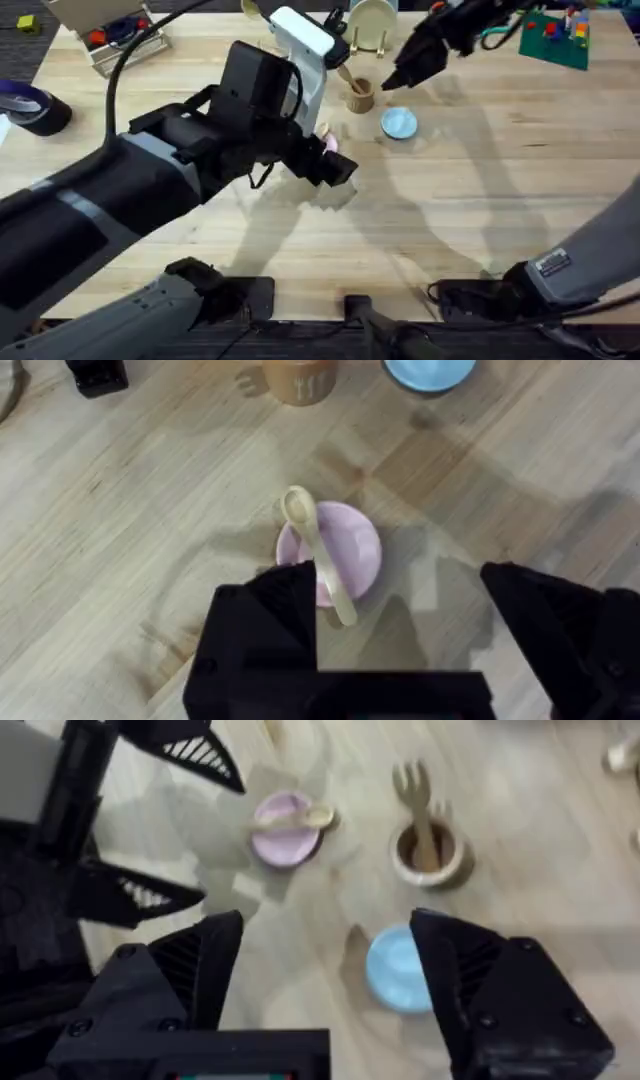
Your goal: Pick up a utensil and set it on the pink plate, then put the other utensil in the container.
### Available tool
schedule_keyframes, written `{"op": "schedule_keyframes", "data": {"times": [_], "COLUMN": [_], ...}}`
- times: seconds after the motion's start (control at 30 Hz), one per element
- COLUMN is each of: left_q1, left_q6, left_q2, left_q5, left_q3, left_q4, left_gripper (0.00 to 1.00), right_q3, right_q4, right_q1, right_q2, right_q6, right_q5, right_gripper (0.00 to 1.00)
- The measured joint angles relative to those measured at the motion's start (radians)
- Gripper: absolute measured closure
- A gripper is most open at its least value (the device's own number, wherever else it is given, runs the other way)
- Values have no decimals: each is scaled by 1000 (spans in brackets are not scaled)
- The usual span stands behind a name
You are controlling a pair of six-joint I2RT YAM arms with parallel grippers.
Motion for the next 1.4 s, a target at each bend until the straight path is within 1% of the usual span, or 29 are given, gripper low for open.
{"op": "schedule_keyframes", "data": {"times": [0.43,0.67,0.83,0.93,0.97,1.07,1.27,1.4], "left_q1": [0,0,8,17,18,18,18,18], "left_q6": [0,-4,-59,-84,-87,-95,-99,-98], "left_q2": [0,0,-22,-90,-119,-228,-421,-475], "left_q5": [0,1,3,3,3,-3,-61,-93], "left_q3": [0,0,3,19,27,59,141,234], "left_q4": [0,21,19,-5,-18,-105,-380,-543], "left_gripper": [8,8,8,8,8,8,8,8], "right_q3": [1,1,-7,-20,-23,-28,-30,-30], "right_q4": [-207,-263,-307,-333,-341,-358,-392,-398], "right_q1": [0,0,0,0,0,0,0,0], "right_q2": [-194,-313,-401,-448,-462,-503,-589,-644], "right_q6": [259,320,356,372,376,389,415,421], "right_q5": [298,356,410,438,446,458,491,510], "right_gripper": [6,6,6,5,5,6,5,5]}}
